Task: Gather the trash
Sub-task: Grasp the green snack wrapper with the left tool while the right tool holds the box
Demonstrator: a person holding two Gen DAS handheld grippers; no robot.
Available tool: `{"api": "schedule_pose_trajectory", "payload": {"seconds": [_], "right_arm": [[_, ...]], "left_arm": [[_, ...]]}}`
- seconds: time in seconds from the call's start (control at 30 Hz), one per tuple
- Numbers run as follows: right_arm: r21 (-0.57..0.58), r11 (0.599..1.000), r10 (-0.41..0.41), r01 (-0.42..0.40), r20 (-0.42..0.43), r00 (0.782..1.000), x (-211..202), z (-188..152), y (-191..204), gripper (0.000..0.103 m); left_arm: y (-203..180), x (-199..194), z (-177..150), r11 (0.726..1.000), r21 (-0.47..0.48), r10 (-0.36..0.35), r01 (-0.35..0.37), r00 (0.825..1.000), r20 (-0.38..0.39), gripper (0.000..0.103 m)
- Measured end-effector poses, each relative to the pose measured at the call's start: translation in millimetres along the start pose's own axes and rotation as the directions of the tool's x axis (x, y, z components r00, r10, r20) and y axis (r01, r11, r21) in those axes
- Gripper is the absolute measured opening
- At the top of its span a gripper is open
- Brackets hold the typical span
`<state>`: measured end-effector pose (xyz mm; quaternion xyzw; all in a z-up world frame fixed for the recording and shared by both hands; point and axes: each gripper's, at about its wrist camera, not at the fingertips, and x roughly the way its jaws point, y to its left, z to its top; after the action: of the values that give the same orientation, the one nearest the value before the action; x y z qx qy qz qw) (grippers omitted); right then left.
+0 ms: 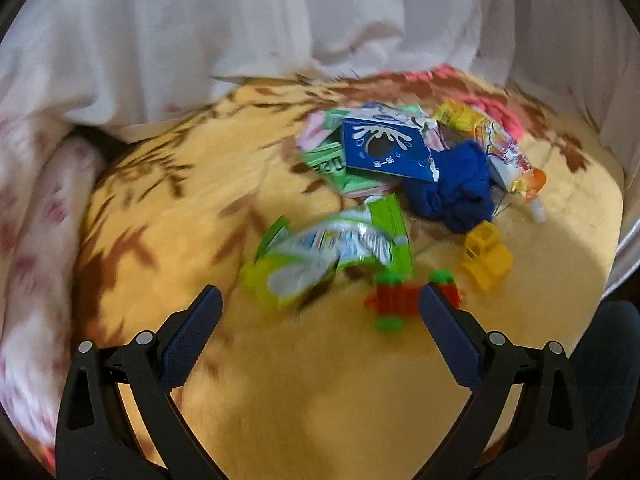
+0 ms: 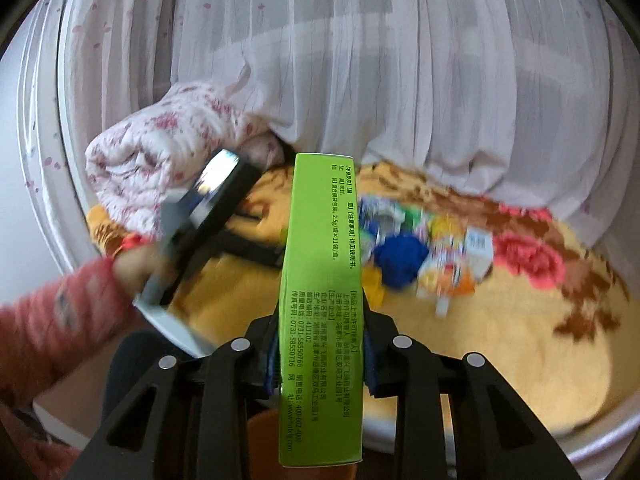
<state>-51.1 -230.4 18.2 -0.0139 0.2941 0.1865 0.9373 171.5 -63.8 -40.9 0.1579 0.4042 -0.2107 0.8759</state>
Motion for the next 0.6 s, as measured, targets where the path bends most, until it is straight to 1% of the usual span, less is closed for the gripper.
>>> {"api": "schedule_pose_trajectory", "payload": {"seconds": [0.07, 0.13, 0.2, 0.23, 0.27, 0.3, 0.33, 0.4, 0.43, 0.5, 0.6], "right_arm": [[0.019, 1.000, 0.011, -0.011, -0.024, 1.000, -2.1, -13.3, 0.8, 0.031], [0.037, 0.999, 0.024, -0.022, -0.044, 0.999, -1.9, -22.8, 1.1, 0.031], [0.050, 0.998, 0.030, -0.028, -0.054, 0.998, -1.4, -29.2, 2.0, 0.031], [0.058, 0.998, 0.037, -0.033, -0.061, 0.997, -0.3, -31.9, 1.7, 0.031], [0.064, 0.997, 0.042, -0.038, -0.070, 0.997, 1.7, -34.5, 1.0, 0.031], [0.068, 0.997, 0.044, -0.039, -0.078, 0.996, 3.5, -36.6, 0.9, 0.031], [0.069, 0.997, 0.046, -0.040, -0.089, 0.995, 6.6, -38.4, 0.9, 0.031], [0.075, 0.996, 0.046, -0.038, -0.100, 0.994, 10.7, -40.7, 0.0, 0.031], [0.078, 0.996, 0.048, -0.040, -0.103, 0.994, 12.2, -41.2, -0.1, 0.031], [0.087, 0.995, 0.056, -0.046, -0.114, 0.992, 16.1, -42.8, -2.0, 0.031], [0.089, 0.995, 0.063, -0.052, -0.128, 0.990, 20.9, -47.0, -0.1, 0.031]], "left_arm": [[-1.0, 18.8, 12.4, 0.999, 0.052, -0.002, 0.004, 0.999, -0.045, 0.096], [0.4, 39.1, 21.9, 0.996, 0.091, 0.023, -0.014, 0.996, -0.091, 0.096], [3.4, 63.6, 30.2, 0.995, 0.097, 0.009, 0.007, 0.986, -0.166, 0.095], [5.6, 71.3, 31.6, 0.996, 0.091, 0.000, 0.018, 0.982, -0.186, 0.094], [7.0, 78.1, 33.5, 0.996, 0.086, -0.010, 0.028, 0.979, -0.204, 0.092], [8.6, 84.6, 35.4, 0.996, 0.076, -0.021, 0.038, 0.976, -0.217, 0.084], [10.5, 87.9, 36.4, 0.997, 0.063, -0.027, 0.042, 0.974, -0.224, 0.084], [15.5, 89.6, 37.1, 0.997, 0.021, -0.062, 0.068, 0.973, -0.223, 0.080], [17.0, 89.0, 37.2, 0.997, 0.015, -0.065, 0.070, 0.973, -0.219, 0.079], [19.9, 83.0, 33.1, 0.998, -0.001, -0.066, 0.067, 0.976, -0.208, 0.069], [23.5, 73.0, 27.0, 0.998, -0.027, -0.064, 0.060, 0.979, -0.195, 0.064]]}}
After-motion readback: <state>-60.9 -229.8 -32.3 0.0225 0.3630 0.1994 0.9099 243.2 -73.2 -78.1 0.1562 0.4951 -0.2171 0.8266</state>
